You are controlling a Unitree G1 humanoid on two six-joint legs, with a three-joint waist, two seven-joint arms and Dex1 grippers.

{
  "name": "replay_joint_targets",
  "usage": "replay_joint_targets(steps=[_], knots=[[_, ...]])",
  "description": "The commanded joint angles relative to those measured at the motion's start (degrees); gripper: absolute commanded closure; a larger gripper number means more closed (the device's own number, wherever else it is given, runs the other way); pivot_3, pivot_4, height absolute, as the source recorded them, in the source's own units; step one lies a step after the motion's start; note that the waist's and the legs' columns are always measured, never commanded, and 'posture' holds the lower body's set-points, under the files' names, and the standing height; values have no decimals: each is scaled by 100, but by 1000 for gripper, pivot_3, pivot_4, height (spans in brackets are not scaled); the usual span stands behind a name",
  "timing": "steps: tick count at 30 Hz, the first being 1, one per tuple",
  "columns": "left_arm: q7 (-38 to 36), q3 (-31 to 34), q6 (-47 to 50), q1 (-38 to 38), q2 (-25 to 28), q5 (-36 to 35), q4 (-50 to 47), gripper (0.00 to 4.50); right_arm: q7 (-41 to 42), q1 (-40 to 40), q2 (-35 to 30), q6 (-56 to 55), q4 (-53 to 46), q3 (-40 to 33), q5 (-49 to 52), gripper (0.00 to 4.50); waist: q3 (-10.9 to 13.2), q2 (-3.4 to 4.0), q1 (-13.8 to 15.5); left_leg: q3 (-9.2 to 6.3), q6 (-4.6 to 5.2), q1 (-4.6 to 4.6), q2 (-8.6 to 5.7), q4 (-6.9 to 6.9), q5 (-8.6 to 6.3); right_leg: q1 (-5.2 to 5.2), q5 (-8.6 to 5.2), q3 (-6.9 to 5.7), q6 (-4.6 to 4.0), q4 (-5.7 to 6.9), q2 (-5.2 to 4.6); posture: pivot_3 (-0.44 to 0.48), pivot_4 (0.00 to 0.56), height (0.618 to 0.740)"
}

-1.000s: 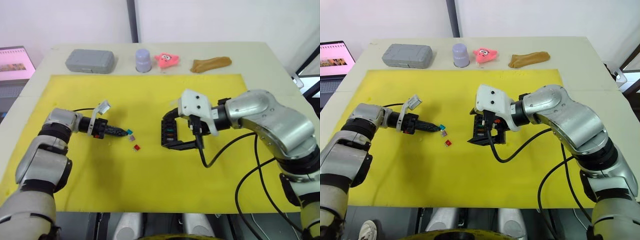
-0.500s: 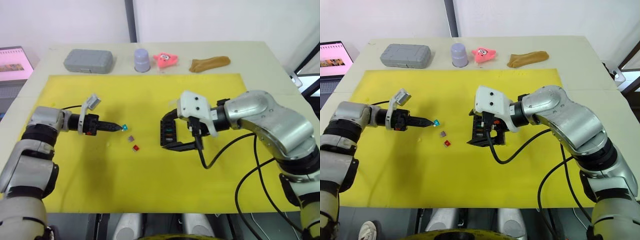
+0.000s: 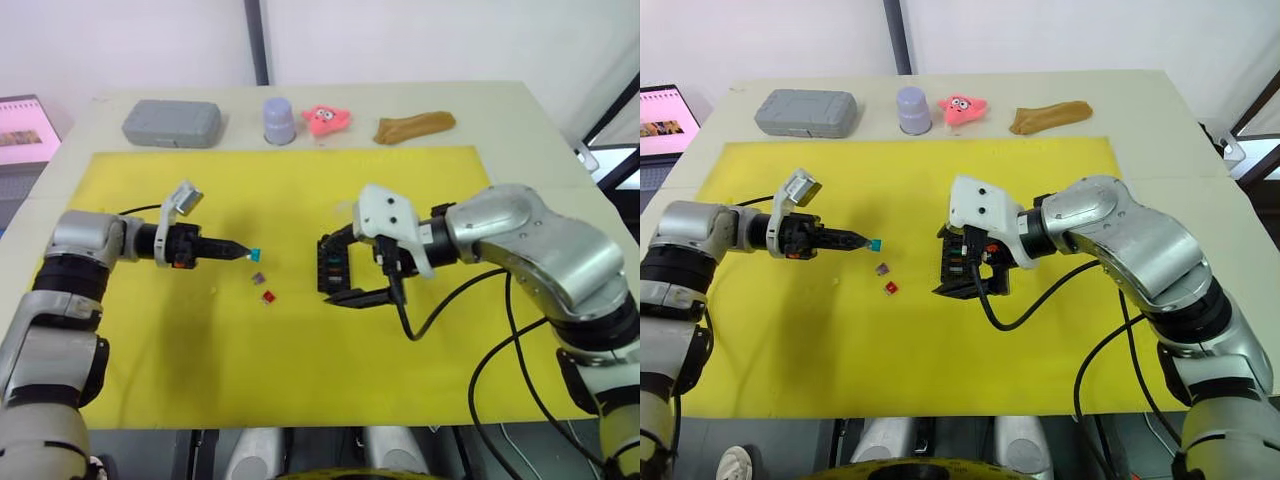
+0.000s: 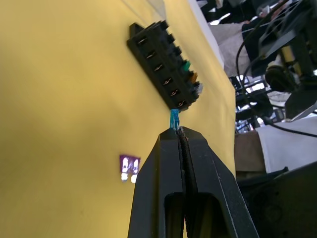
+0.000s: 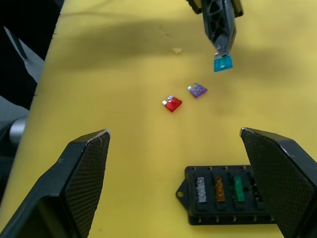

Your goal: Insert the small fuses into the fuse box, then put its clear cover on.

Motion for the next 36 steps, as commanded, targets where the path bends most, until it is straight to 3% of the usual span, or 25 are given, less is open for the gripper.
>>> replay_joint_targets(steps=[1, 9, 20, 27, 36], knots=[[49, 171, -66, 92, 75, 76, 2, 4433, -38, -19, 16, -18, -65, -111, 78, 0, 0, 0, -9, 0, 0, 0, 0, 0, 0, 0, 0, 0, 0, 0, 0, 0, 150, 740], [376, 513, -73, 526, 56, 129, 309, 4433, -110, 26, 13, -15, -128, -104, 104, 0, 0, 0, -8, 1, 0, 0, 2, -2, 0, -2, 0, 1, 0, -1, -1, 0, 150, 740], [781, 750, 215, 1756, 246, 4, -855, 4433, -65, 14, -20, -123, -121, -16, 62, 0, -1, 1, -14, 2, 0, 2, 7, -3, 0, -2, 0, 5, 0, -2, -8, 0, 150, 740], [629, 582, 12, 1773, 510, 172, -802, 4433, -39, 0, -8, -196, -88, 39, 0, 0, -1, 1, -23, 5, 0, 3, 9, -5, -1, -4, 0, 5, 0, -2, -4, 0, 150, 740], [634, 487, -44, 1436, 451, 262, -377, 4433, -72, 15, -11, -259, -117, 45, -40, 0, -1, 1, -15, 6, 1, 4, 10, -5, -1, -3, 0, 5, 0, 1, -2, 0, 150, 740]])
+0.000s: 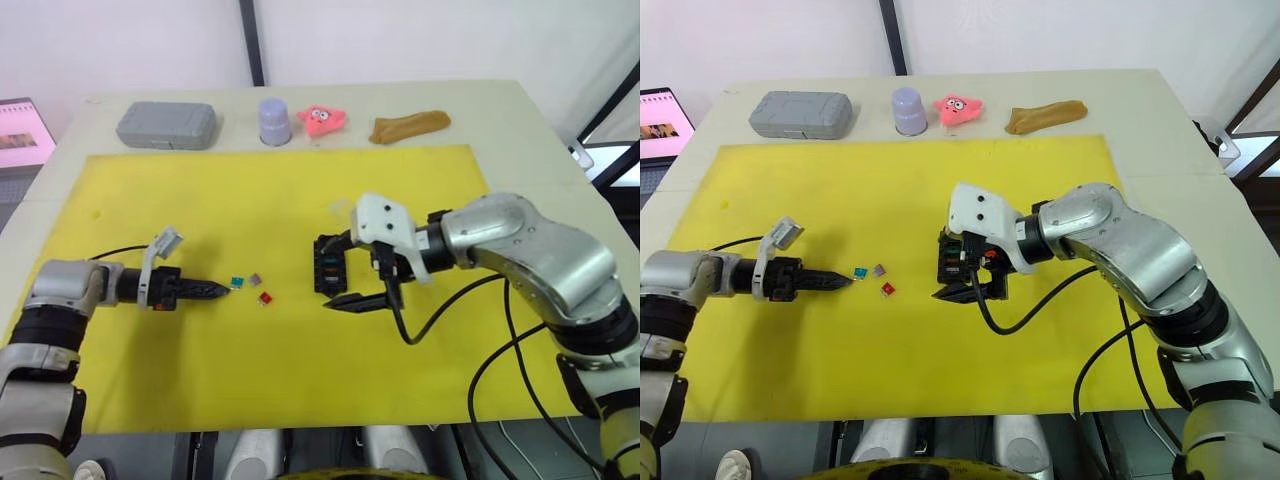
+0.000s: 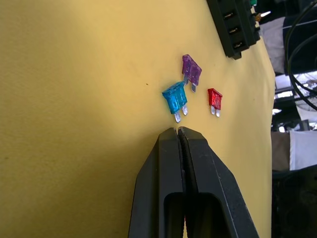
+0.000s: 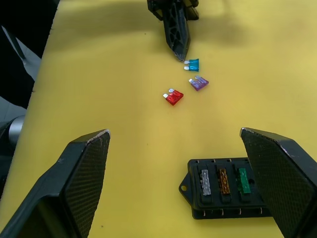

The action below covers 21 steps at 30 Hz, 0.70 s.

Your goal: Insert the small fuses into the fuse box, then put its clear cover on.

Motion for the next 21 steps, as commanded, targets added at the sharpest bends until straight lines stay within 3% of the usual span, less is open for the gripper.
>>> replay_joint_targets(steps=[1, 3, 6, 21], knots=[[21, 3, 35, -75, 105, 127, 212, 4196, -16, -92, -5, -95, -113, -78, -21, 0, 0, 0, 2, 0, 0, 0, 0, 0, 0, 0, 0, 0, 0, 0, 0, 0, 150, 740], [-17, -21, -12, -127, 126, 157, 290, 3746, -16, -88, -25, -110, -120, -64, -43, 0, 0, 0, 4, 0, 0, 0, 0, 0, 0, 0, 0, 0, 0, 1, 1, 0, 150, 740], [-95, -24, -14, -206, 142, 161, 390, 2413, -6, -80, -46, -124, -126, -68, -54, 0, 0, 0, 12, -1, 0, 0, 0, 0, 0, 1, 0, -1, 0, 1, 2, 0, 150, 740], [-310, -140, 161, -620, -288, 122, 570, 2413, 20, -134, -41, -155, -107, -25, -81, 0, 0, -1, 81, -4, -2, 0, -8, 5, 1, 4, 0, -4, 0, 8, 0, 0, 150, 740]])
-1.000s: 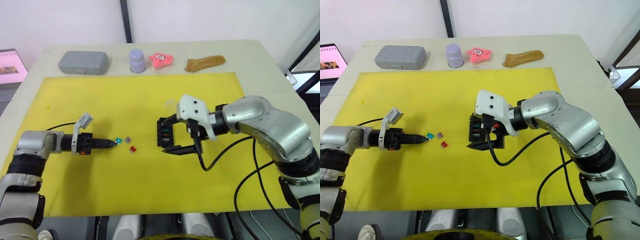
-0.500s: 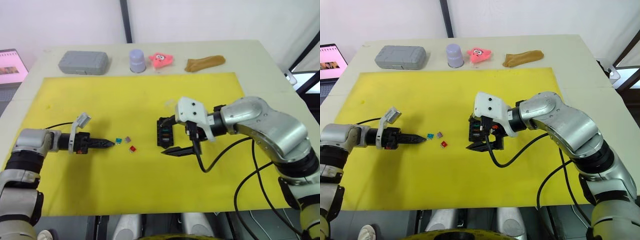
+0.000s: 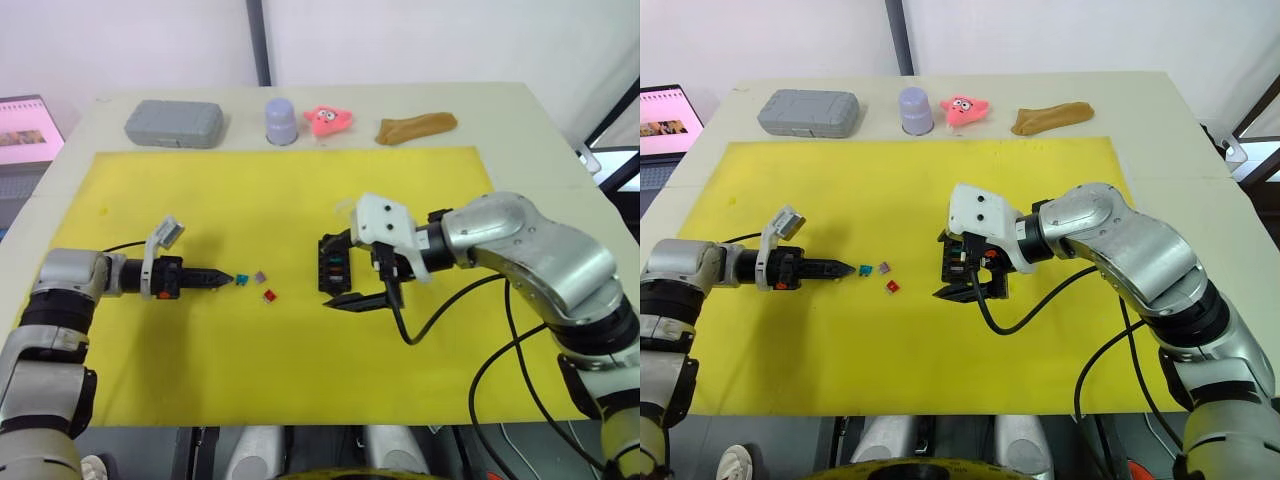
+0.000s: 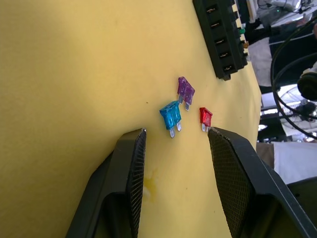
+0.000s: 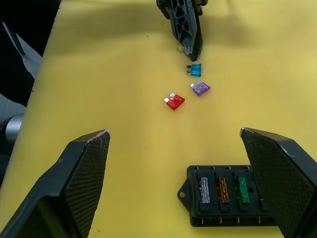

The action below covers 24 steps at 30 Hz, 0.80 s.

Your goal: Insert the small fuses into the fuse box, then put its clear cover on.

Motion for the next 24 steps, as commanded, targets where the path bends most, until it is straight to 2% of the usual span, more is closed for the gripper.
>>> replay_joint_targets(steps=[1, 24], knots=[[-107, -118, 34, -109, -68, 50, -95, 2413, 15, -134, -12, -78, -109, -46, -28, 0, 0, 0, 11, 0, -2, 0, 0, 0, 1, 0, 0, 0, 0, 0, 0, 0, 150, 740], [-320, -341, -277, -479, -500, 472, 323, 2413, -25, -103, -32, -79, -161, -38, -97, 0, 0, -1, 125, -1, -2, -2, -9, 1, 1, 6, 0, -2, 0, -10, -5, 0, 150, 740]])
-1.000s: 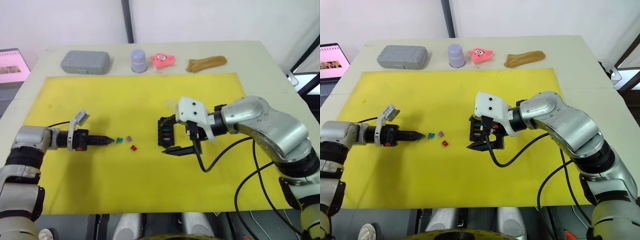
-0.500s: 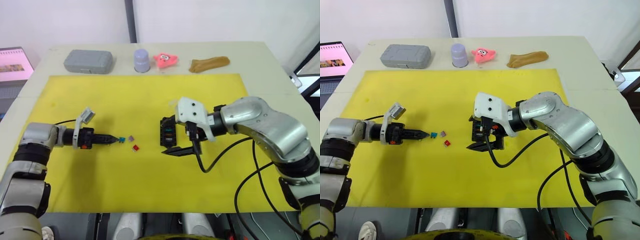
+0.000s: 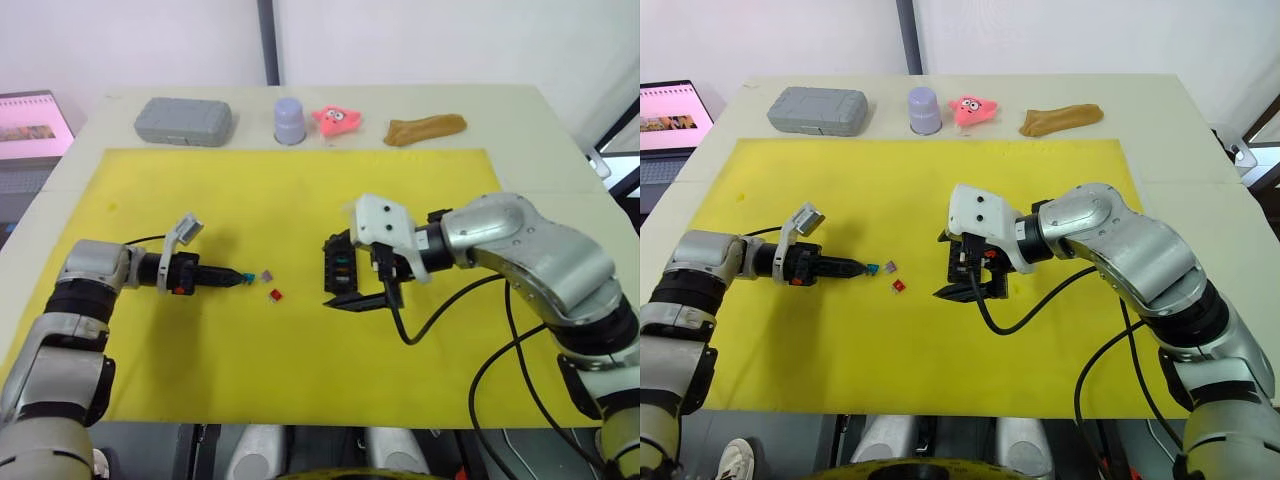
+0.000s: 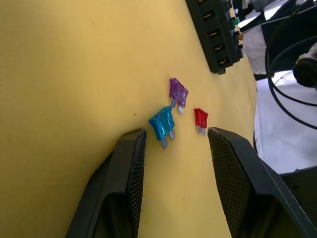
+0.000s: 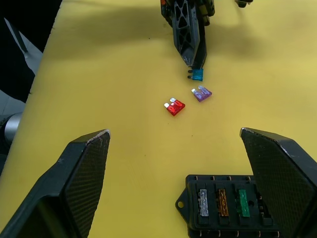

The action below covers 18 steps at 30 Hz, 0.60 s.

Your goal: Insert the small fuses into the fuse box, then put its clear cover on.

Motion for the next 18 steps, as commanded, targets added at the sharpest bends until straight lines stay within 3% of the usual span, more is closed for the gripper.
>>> replay_joint_targets(steps=[1, 3, 6, 18], knots=[[4, -62, -67, -86, -119, 75, 41, 2413, -15, -102, -34, -78, -164, -58, -40, 0, 0, 0, 0, 0, 0, 0, 0, 0, 0, 0, 0, 0, 0, 0, 0, 0, 150, 740], [-2, -59, -96, -90, -139, 99, 72, 2413, -16, -106, -35, -75, -164, -55, -43, 0, 0, 0, 0, -1, 0, 0, 0, 0, 0, 0, 0, 0, 0, 0, 0, 0, 150, 740], [31, -46, -202, -46, -146, 173, 135, 3239, -19, -106, -38, -66, -172, -56, -42, 0, 0, 0, -6, -1, 0, 0, 0, 0, 0, 1, 0, 0, 0, 0, 0, 0, 150, 740], [80, 37, -376, -1, -103, 279, 325, 3239, 3, -127, 8, -112, -128, -29, -87, 0, 0, 0, -26, -1, 0, 2, 2, 0, 0, 1, 0, -1, 0, 0, 2, 0, 150, 740]])
